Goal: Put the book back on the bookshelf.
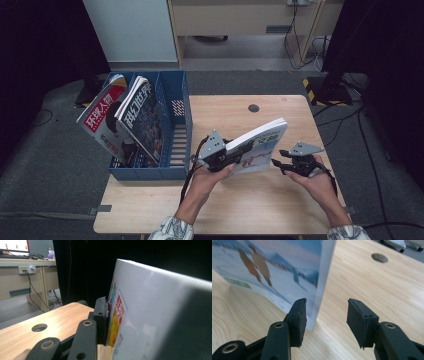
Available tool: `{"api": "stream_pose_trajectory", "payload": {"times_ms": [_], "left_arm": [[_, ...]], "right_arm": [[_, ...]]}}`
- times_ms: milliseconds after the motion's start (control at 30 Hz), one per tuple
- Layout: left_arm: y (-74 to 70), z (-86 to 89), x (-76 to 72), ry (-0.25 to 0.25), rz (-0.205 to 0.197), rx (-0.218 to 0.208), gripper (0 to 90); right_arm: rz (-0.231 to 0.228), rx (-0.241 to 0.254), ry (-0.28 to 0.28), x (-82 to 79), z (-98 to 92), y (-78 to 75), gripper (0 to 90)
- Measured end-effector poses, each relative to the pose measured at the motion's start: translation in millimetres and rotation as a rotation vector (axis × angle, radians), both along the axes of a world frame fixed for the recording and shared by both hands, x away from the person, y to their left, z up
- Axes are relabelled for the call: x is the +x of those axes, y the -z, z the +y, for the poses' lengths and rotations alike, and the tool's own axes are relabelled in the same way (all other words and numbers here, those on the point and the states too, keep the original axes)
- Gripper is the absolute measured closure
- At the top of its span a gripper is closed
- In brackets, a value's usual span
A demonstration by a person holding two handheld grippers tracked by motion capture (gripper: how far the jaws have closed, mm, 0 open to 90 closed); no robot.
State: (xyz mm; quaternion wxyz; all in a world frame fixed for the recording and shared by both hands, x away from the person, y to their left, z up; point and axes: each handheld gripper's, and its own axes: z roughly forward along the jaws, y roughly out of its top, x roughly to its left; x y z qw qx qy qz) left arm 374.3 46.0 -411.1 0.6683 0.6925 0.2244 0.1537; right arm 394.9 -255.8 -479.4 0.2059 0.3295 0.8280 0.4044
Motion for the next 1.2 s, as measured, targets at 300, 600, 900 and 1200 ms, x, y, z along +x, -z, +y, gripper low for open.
{"api": "stream_pose_trajectory", "payload": {"times_ms": [300,600,900,1200], "left_arm": [[1.5,0.3,-1.3,0.009,-0.001,-0.008,68.3],[2.6,-0.4,-2.7,-0.006,-0.012,-0.007,68.5],[2.5,-0.6,-6.3,-0.020,-0.019,-0.012,69.7],[2.1,3.0,-5.5,-0.031,-0.014,-0.021,70.4]], "right_arm": [[0.041,0.001,0.027,-0.9,-8.1,10.7,46.7],[0.079,-0.009,0.039,-2.3,-11.3,18.8,45.9],[0.092,-0.012,0.046,-4.3,-14.1,22.6,45.1],[0.096,-0.008,0.059,-5.6,-16.8,24.1,45.6]]}}
